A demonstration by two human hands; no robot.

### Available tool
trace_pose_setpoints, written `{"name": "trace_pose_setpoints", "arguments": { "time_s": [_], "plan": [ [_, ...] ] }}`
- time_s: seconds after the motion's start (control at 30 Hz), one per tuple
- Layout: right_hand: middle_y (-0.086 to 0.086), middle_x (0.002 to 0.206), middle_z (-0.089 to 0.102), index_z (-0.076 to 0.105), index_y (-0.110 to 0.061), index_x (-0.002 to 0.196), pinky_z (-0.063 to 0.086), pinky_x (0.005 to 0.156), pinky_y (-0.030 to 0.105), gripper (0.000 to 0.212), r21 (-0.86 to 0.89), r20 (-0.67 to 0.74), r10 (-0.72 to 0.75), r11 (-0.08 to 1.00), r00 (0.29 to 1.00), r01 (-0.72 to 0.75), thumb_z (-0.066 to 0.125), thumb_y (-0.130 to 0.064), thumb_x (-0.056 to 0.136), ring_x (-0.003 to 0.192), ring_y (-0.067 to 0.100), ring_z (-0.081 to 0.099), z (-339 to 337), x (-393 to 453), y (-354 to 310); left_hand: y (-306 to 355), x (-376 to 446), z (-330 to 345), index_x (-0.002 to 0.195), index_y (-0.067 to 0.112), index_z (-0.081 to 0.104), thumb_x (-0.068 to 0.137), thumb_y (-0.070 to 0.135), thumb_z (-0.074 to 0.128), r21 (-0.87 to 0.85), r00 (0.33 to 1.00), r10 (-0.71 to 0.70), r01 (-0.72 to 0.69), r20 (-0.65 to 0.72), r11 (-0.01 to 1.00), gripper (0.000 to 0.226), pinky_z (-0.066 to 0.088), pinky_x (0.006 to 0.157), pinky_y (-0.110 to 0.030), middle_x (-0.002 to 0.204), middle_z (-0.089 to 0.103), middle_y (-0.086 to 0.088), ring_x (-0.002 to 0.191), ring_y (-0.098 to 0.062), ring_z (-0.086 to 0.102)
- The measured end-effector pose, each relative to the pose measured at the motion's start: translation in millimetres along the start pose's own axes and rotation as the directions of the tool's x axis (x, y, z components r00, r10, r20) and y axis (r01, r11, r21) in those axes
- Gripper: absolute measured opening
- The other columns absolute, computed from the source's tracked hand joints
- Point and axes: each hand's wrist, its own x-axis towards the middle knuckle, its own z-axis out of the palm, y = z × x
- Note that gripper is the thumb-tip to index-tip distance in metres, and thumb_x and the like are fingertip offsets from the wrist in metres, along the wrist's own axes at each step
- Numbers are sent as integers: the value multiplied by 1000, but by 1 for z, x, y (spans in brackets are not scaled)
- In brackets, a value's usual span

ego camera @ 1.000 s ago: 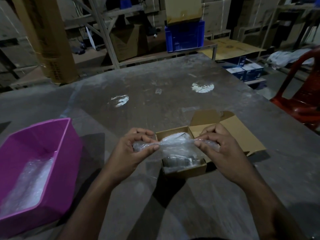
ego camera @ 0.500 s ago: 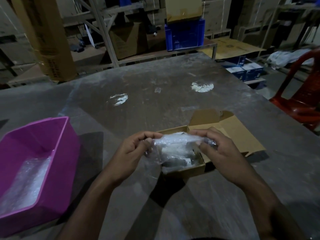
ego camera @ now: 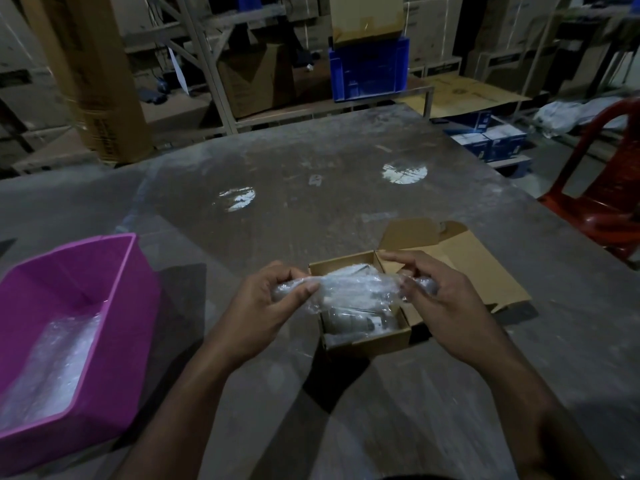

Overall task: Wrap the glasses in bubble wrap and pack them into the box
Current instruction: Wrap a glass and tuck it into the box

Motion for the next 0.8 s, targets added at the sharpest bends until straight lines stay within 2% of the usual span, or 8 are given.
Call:
{"name": "trace_pose_setpoints", "arguments": {
  "time_s": [0.13, 0.23, 0.3, 0.37, 0.47, 0.57, 0.7, 0.8],
  "plan": [
    [-16, 102, 67, 75, -27, 114, 44, 78, 11, 46, 10, 19, -7, 1000, 1000, 7, 48, 8, 99, 98, 4, 63, 1, 2, 4, 1, -3, 2, 108, 19, 65, 100, 17, 57, -154, 999, -30, 35, 34, 987, 12, 50, 73, -18, 85, 66, 12, 77, -3, 60],
    [-10, 101, 65, 75, -27, 111, 48, 73, 12, 24, 37, 21, 28, 999, 999, -29, 61, -11, 99, 95, 5, 64, 2, 2, -1, -1, -4, 3, 107, 18, 67, 106, 8, 47, -129, 998, -18, 25, 53, 991, 23, 47, 69, -21, 82, 64, 13, 70, -5, 53],
    [-14, 99, 62, 74, -27, 109, 49, 69, 11, 21, 27, 25, 40, 999, 999, -41, 73, -27, 88, 90, 2, 64, 3, 1, -4, 1, -5, 4, 106, 22, 73, 107, 6, 44, -131, 998, -32, 40, 62, 991, 33, 46, 68, -24, 91, 69, 3, 70, -6, 51],
    [-17, 93, 61, 75, -27, 103, 46, 66, 8, 21, -45, -5, 39, 998, 999, -39, 77, -31, 83, 86, 0, 62, 4, 1, -3, 4, -6, 4, 107, 24, 74, 105, 17, 51, -162, 995, -39, 53, 89, 985, 25, 47, 71, -20, 105, 72, -4, 75, -4, 57],
    [-18, 89, 60, 76, -25, 94, 45, 68, 8, 20, -79, -33, 38, 996, 999, -41, 71, -39, 82, 88, -1, 61, 4, 3, -3, 7, -6, 6, 106, 21, 74, 89, 26, 72, -167, 992, -45, 65, 120, 984, 18, 52, 81, -19, 112, 73, -1, 94, -7, 69],
    [-16, 93, 58, 76, -28, 90, 44, 77, 9, 20, -119, -27, -7, 993, 1000, 4, 67, -45, 84, 95, 5, 60, 3, 4, -3, 9, -5, 8, 98, 13, 76, 82, 21, 78, -178, 997, -45, 57, 69, 982, 17, 50, 74, -14, 101, 74, -4, 85, -2, 69],
    [-12, 89, 61, 77, -25, 92, 48, 79, 24, 27, -174, 1, -36, 984, 999, 36, 60, -47, 90, 93, 8, 60, 3, 4, 0, -2, -1, 5, 87, 27, 76, 83, 44, 76, 97, 999, 42, -43, 6, 994, 18, 46, 79, -15, 93, 64, 6, 89, -4, 64],
    [-14, 90, 66, 77, -24, 97, 49, 78, 21, 18, -171, -12, -43, 984, 999, 40, 64, -37, 93, 93, 6, 63, 2, 4, -1, -11, 0, 5, 80, 32, 70, 81, 60, 71, 283, 994, 101, -110, 49, 953, 29, 47, 91, -24, 101, 61, 17, 105, -9, 61]
  ]
}}
